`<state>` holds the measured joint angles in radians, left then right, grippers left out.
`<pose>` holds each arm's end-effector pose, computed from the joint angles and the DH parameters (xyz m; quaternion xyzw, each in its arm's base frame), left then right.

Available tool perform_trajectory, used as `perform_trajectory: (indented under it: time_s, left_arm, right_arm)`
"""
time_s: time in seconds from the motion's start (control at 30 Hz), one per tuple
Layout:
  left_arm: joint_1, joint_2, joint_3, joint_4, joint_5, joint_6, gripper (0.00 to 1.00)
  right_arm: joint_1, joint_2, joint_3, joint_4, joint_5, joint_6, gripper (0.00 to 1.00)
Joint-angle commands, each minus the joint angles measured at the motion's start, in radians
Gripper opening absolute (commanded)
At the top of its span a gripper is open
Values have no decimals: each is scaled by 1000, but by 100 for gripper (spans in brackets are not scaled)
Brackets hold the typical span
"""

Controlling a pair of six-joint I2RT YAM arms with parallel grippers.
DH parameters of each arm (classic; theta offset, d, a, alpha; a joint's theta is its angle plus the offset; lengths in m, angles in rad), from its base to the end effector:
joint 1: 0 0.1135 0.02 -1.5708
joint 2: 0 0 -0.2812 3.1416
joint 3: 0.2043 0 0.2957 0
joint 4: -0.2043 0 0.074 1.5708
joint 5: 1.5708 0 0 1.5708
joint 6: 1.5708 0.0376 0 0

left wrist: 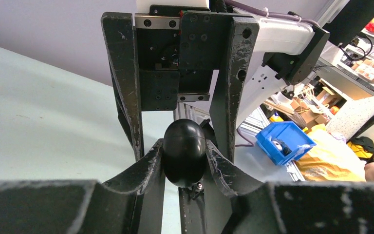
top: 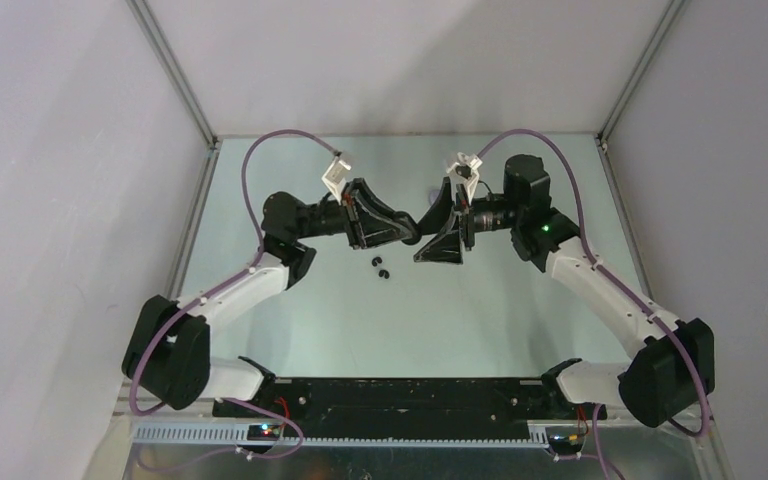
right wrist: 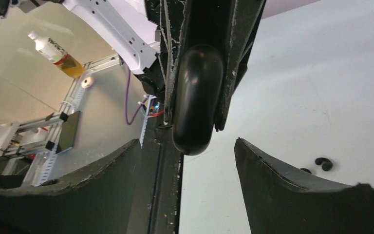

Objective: Insert the wireless bluetooth earbuds into the charging case
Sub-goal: Pick up the charging case at the center of the board.

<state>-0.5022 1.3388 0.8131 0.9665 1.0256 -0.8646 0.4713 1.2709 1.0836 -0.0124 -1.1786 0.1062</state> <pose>0.2654 -0.1824 0.3336 0.3235 0.5336 -0.6684 0.4048 0.2686 0.1759 0.3696 -0.4628 0.5689 0.5623 0.3820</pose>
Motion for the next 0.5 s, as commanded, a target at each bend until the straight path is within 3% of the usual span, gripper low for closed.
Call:
perform_trajectory:
  time_s: [0.0,0.2,0.47]
  left_arm:
    - [-15,-1,-4,37,5,17,0]
    - [-26,5,-2,8,11,52,0]
    - [-29,1,-3,-12,14,80,0]
  right_arm:
    - [2,-1,-9,150,-65,125,74]
    - [1,-8,-9,154,-69,128,61]
    - [-2,-22,-9,118,-29,84,31]
